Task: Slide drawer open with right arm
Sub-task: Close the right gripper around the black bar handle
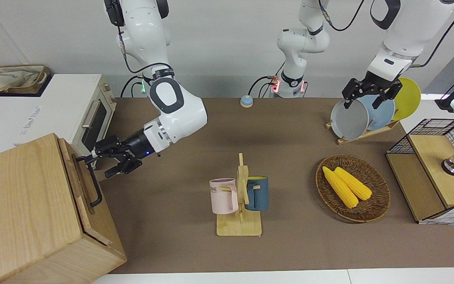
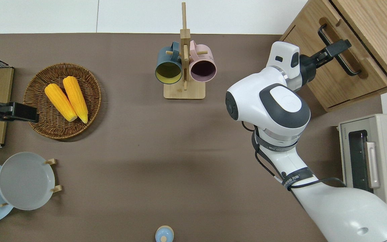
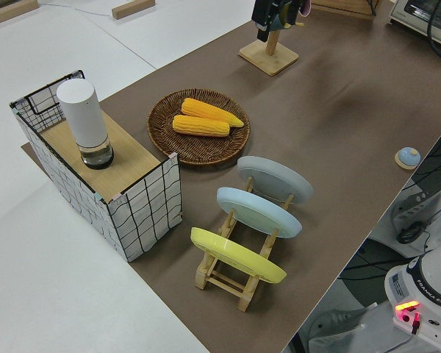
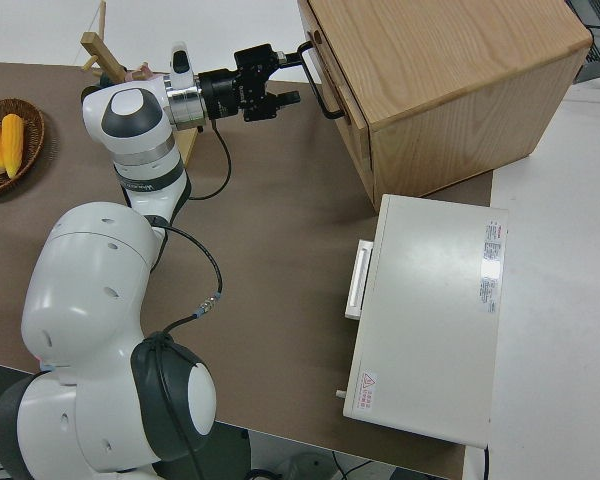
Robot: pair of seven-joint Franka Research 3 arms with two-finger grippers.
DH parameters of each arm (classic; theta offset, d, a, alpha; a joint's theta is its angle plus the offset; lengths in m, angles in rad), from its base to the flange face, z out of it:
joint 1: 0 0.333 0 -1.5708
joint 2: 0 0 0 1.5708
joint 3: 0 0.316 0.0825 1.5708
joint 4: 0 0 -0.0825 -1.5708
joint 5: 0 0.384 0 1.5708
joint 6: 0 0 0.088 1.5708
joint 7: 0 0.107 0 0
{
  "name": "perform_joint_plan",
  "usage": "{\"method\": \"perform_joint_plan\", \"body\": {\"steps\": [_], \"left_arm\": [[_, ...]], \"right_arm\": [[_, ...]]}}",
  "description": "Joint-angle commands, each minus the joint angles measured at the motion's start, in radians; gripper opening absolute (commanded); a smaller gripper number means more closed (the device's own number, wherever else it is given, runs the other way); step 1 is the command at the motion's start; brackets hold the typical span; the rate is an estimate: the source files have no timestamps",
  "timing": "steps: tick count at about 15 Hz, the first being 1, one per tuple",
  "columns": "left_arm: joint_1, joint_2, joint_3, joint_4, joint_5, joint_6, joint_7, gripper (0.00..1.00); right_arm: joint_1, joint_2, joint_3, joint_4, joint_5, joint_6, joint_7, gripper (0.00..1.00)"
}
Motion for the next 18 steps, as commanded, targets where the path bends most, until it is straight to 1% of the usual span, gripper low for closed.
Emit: {"method": "perform_joint_plan", "body": {"steps": [1, 5, 9, 11, 13, 16, 17, 18], "left_arm": [[-0.018, 0.014, 0.017, 0.022, 0.014, 0.000, 0.008, 1.00], [-0.018, 0.014, 0.017, 0.022, 0.012, 0.000, 0.008, 1.00], [-0.018, 0.014, 0.017, 0.022, 0.014, 0.000, 0.008, 1.00], [-0.018, 0.014, 0.017, 0.022, 0.012, 0.000, 0.008, 1.00], [-0.018, 0.014, 0.017, 0.022, 0.012, 0.000, 0.008, 1.00], [-0.018, 0.014, 0.017, 0.022, 0.012, 0.000, 0.008, 1.00], [-0.018, 0.014, 0.017, 0.022, 0.014, 0.000, 0.008, 1.00], [-0.018, 0.014, 0.017, 0.022, 0.012, 0.000, 0.008, 1.00]], "right_arm": [[-0.007, 0.022, 0.001, -0.040, -0.112, 0.012, 0.079, 0.967], [-0.021, 0.048, 0.001, -0.042, -0.173, 0.010, 0.094, 0.954], [-0.033, 0.056, 0.001, -0.045, -0.203, 0.010, 0.102, 0.912], [-0.031, 0.057, 0.001, -0.045, -0.203, 0.010, 0.101, 0.741], [-0.027, 0.057, 0.001, -0.047, -0.203, 0.009, 0.098, 0.516], [-0.018, 0.057, 0.001, -0.050, -0.201, -0.002, 0.099, 0.150], [-0.018, 0.057, 0.001, -0.053, -0.201, -0.002, 0.101, 0.070], [-0.018, 0.057, 0.001, -0.054, -0.201, -0.002, 0.099, 0.011]]}}
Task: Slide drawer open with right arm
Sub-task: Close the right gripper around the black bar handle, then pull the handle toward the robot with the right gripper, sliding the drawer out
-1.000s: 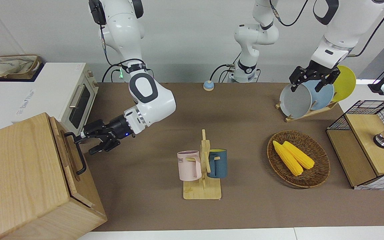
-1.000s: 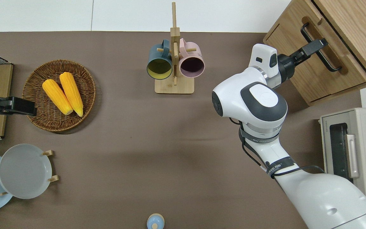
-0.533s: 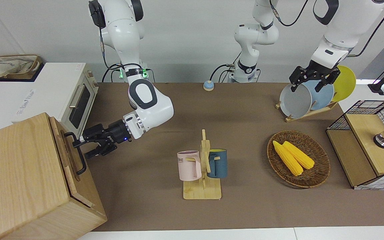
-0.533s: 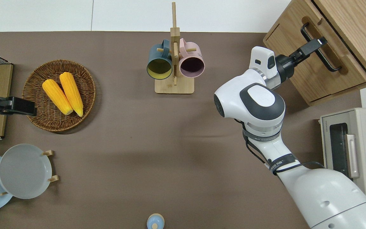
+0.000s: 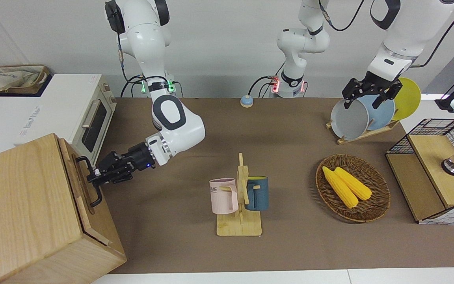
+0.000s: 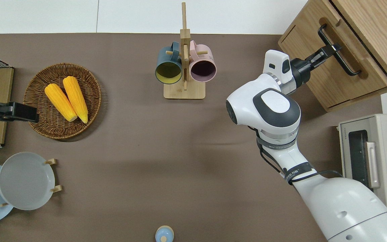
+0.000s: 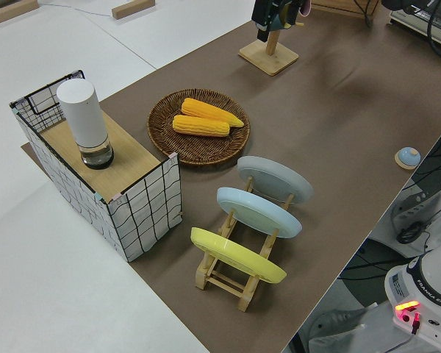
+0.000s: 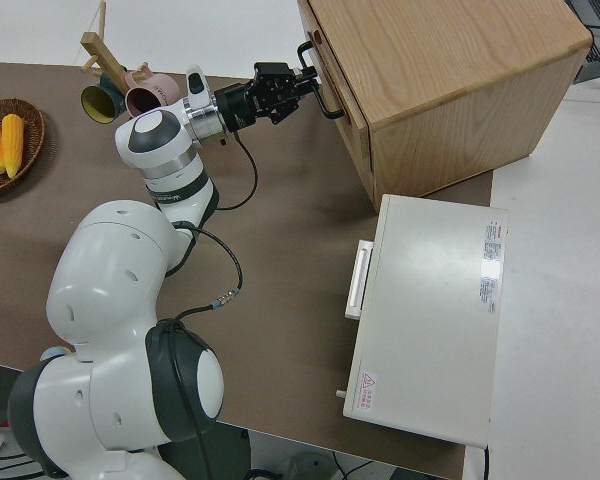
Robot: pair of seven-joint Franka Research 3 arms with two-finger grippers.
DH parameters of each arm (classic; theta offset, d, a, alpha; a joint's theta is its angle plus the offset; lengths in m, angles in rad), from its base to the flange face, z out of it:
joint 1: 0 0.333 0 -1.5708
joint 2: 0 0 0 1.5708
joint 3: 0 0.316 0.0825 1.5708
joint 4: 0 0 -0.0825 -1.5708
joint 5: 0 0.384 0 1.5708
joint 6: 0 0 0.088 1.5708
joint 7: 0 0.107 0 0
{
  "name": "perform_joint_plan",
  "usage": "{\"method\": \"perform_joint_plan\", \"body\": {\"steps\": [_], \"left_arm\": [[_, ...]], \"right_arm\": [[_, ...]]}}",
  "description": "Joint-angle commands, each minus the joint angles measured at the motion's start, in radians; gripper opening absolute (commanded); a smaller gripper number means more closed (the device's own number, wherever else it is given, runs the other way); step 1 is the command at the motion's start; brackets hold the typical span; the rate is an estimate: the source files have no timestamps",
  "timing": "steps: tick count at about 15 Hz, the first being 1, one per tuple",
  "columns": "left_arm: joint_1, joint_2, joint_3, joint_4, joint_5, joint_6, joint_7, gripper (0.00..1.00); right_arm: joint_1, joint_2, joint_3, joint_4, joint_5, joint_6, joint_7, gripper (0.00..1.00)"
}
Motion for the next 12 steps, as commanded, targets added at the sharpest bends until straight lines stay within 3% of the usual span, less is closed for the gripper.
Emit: {"method": "perform_joint_plan", "body": {"steps": [1, 5, 12], "left_arm": [[-0.018, 0.014, 0.017, 0.022, 0.014, 0.000, 0.008, 1.00], [-0.018, 0.014, 0.017, 0.022, 0.012, 0.000, 0.008, 1.00], [-0.018, 0.014, 0.017, 0.022, 0.012, 0.000, 0.008, 1.00]], "right_arm": [[-0.002, -0.001, 0.004, -0.023, -0.034, -0.003, 0.025, 0.000], [0.019, -0.003, 0.004, -0.023, -0.034, -0.014, 0.019, 0.000], [0.099, -0.003, 0.004, -0.018, 0.019, -0.098, 0.017, 0.000]]}}
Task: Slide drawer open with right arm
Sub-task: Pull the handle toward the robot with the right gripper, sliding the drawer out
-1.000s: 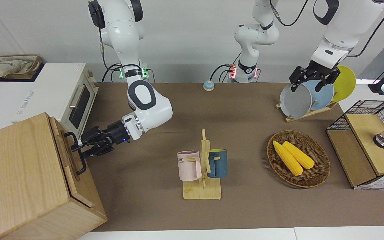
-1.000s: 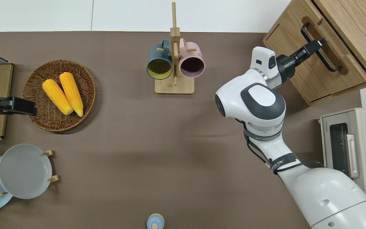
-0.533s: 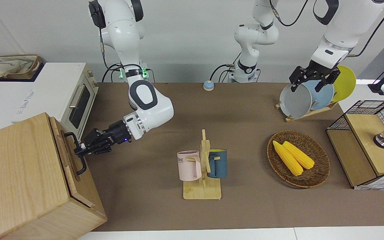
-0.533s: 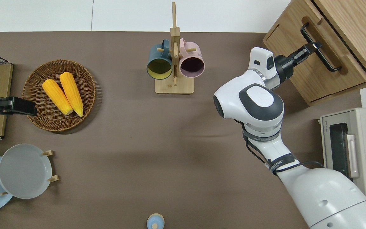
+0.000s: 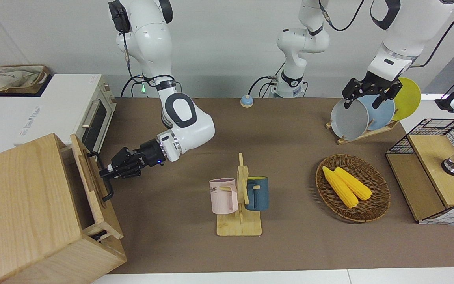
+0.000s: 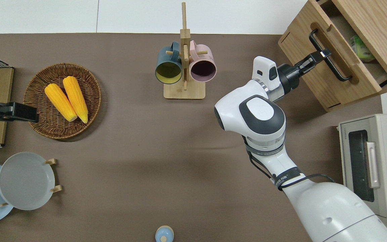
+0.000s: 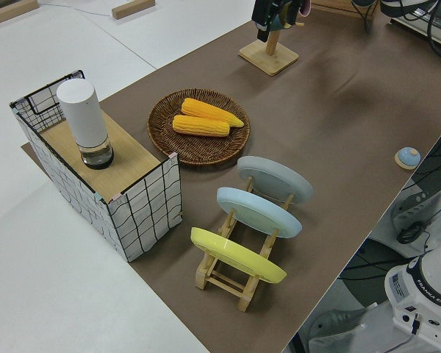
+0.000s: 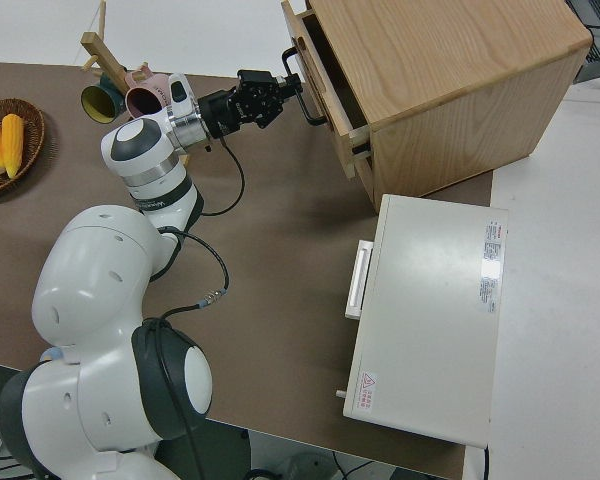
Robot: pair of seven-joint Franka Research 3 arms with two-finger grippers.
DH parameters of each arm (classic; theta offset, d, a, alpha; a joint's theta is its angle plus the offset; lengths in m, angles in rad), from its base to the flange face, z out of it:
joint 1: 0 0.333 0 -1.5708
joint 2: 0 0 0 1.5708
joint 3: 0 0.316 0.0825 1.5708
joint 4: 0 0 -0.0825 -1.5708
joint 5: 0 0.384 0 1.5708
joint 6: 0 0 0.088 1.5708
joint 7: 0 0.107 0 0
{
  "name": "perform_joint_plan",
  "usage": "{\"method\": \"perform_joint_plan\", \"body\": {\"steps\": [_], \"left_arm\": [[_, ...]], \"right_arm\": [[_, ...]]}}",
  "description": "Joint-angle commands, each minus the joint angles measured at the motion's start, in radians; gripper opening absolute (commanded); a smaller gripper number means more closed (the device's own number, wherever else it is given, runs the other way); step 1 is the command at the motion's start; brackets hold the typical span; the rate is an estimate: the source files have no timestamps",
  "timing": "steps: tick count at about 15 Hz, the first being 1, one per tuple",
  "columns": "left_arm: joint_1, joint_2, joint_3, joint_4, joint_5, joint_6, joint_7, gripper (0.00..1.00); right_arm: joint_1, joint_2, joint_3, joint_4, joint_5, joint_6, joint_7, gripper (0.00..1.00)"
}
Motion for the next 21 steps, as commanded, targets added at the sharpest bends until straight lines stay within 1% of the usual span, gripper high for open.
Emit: {"method": "perform_joint_plan", "body": {"steps": [1, 3, 5, 7, 15, 18, 21], "left_arm": [[-0.018, 0.014, 0.017, 0.022, 0.014, 0.000, 0.008, 1.00], [-0.018, 0.014, 0.017, 0.022, 0.012, 0.000, 0.008, 1.00], [-0.018, 0.014, 0.017, 0.022, 0.014, 0.000, 0.008, 1.00], [-0.018, 0.014, 0.017, 0.022, 0.014, 0.000, 0.008, 1.00], [-0.018, 0.014, 0.017, 0.022, 0.014, 0.000, 0.008, 1.00], [-0.018, 0.014, 0.017, 0.022, 0.012, 0.000, 0.008, 1.00], [-0.018, 0.014, 0.017, 0.022, 0.014, 0.000, 0.008, 1.00]], "right_arm": [[0.047, -0.002, 0.002, 0.002, 0.021, -0.023, -0.003, 0.000], [0.063, -0.002, 0.002, 0.002, 0.036, -0.047, -0.003, 0.000], [0.096, -0.002, 0.002, 0.006, 0.070, -0.058, -0.003, 0.000], [0.113, -0.002, 0.002, 0.008, 0.084, -0.090, -0.005, 0.000], [0.178, -0.002, 0.002, 0.016, 0.132, -0.143, -0.011, 0.000], [0.193, -0.001, 0.002, 0.017, 0.135, -0.153, -0.013, 0.000], [0.211, 0.004, 0.002, 0.019, 0.135, -0.182, -0.013, 0.000]]}}
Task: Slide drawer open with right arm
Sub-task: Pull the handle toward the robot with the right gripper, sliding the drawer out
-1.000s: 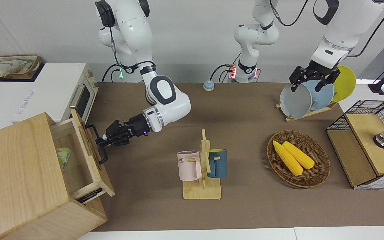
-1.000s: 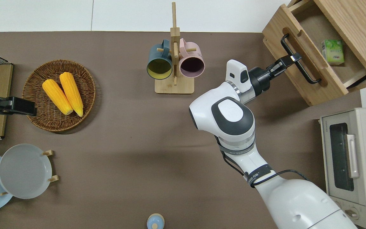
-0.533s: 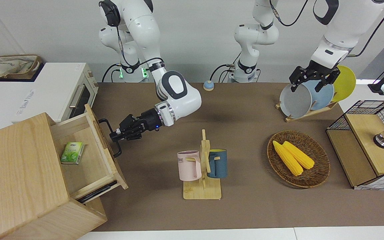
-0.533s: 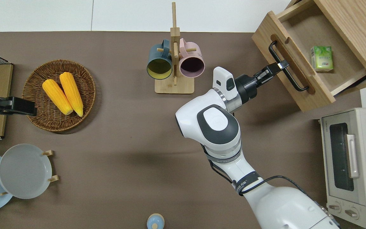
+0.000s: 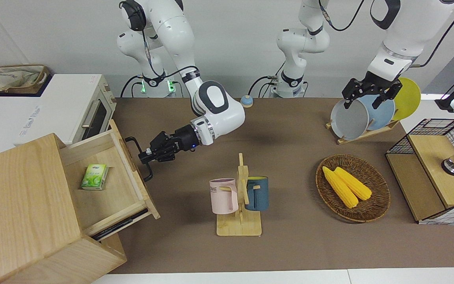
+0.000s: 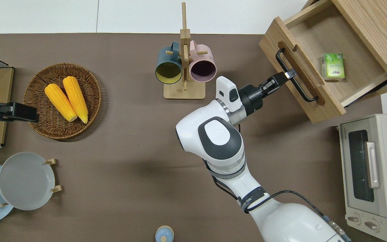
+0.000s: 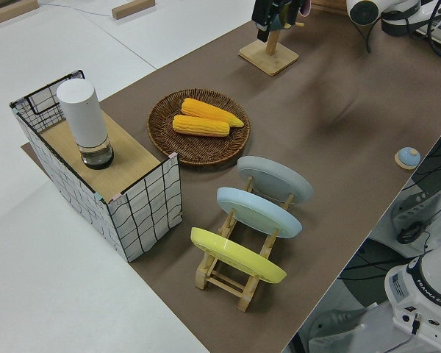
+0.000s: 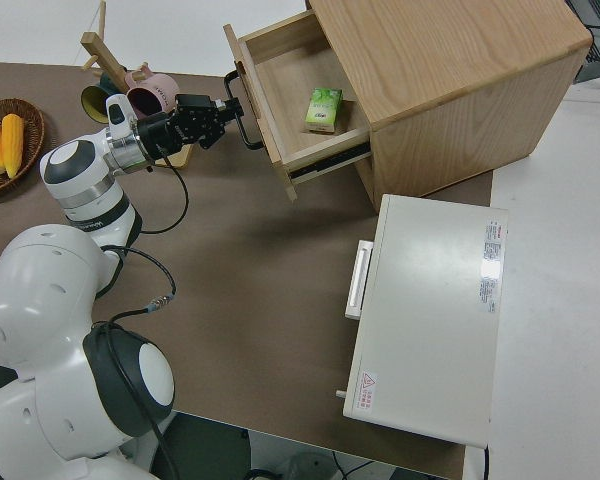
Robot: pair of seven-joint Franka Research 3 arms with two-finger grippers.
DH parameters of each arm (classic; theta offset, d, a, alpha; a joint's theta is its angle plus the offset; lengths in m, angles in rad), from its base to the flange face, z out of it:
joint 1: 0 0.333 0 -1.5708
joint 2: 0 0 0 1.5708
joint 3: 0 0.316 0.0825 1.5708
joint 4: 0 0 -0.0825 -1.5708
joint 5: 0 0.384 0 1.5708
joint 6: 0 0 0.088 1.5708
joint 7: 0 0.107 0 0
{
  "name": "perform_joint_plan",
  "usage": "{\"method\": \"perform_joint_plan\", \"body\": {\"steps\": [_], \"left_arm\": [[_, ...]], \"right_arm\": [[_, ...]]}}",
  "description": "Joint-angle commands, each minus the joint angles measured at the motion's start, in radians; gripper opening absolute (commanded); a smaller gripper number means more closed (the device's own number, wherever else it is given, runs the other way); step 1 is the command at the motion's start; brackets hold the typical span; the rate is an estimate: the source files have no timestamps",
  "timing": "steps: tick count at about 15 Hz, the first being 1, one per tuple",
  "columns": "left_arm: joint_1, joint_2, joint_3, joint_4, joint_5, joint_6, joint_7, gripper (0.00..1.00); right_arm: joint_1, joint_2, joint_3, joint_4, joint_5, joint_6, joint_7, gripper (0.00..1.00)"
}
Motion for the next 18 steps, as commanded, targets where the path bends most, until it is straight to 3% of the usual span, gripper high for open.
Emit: {"method": "perform_joint_plan", "body": {"steps": [1, 4, 18], "left_arm": [[-0.018, 0.014, 0.017, 0.022, 0.012, 0.000, 0.008, 1.00], [-0.018, 0.014, 0.017, 0.022, 0.012, 0.000, 0.008, 1.00], [-0.018, 0.014, 0.017, 0.022, 0.014, 0.000, 0.008, 1.00]], "right_arm": [[0.035, 0.011, 0.000, 0.016, 0.013, -0.030, -0.014, 0.000], [0.066, 0.033, 0.000, 0.052, 0.049, -0.059, -0.014, 0.000], [0.178, 0.091, -0.031, 0.137, 0.095, -0.148, -0.048, 0.000]]}}
